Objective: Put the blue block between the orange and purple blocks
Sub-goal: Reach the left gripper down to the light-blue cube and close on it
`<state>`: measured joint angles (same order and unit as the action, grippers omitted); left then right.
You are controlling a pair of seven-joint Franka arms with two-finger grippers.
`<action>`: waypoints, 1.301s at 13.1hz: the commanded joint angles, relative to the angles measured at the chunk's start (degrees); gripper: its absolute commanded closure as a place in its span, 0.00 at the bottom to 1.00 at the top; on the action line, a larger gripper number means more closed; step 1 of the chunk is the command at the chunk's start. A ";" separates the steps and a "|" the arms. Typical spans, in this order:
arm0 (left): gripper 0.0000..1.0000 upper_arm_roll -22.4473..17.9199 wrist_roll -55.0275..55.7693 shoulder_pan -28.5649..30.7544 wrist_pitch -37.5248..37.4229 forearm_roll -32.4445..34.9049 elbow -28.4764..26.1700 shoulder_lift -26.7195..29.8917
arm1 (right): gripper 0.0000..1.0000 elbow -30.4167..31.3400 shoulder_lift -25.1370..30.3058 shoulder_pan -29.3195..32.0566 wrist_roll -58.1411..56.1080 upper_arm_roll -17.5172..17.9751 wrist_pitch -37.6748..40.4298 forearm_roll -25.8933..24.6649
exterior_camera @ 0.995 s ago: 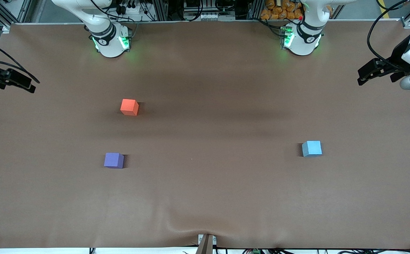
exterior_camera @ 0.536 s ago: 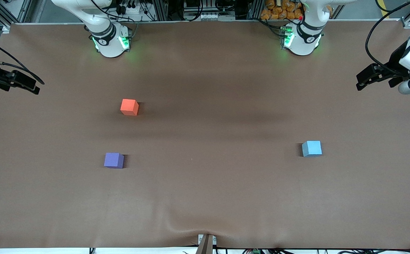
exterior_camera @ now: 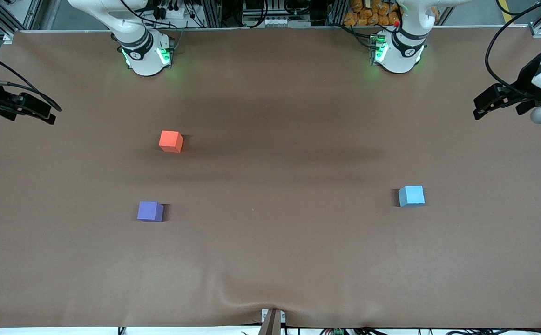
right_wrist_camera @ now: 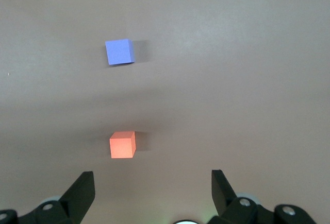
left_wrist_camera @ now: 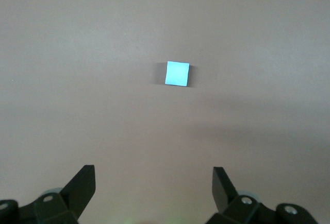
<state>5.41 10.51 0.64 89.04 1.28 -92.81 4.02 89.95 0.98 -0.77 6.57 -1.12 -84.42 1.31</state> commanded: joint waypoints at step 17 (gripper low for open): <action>0.00 1.01 -0.67 0.50 31.31 0.57 -22.55 -6.91 | 0.00 -0.39 1.75 -3.98 -4.01 -0.90 6.37 -0.78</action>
<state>6.06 10.50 1.02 111.46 1.28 -108.60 -1.72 89.57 1.83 -5.44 4.34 -2.14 -78.86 1.18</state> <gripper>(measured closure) 0.000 0.000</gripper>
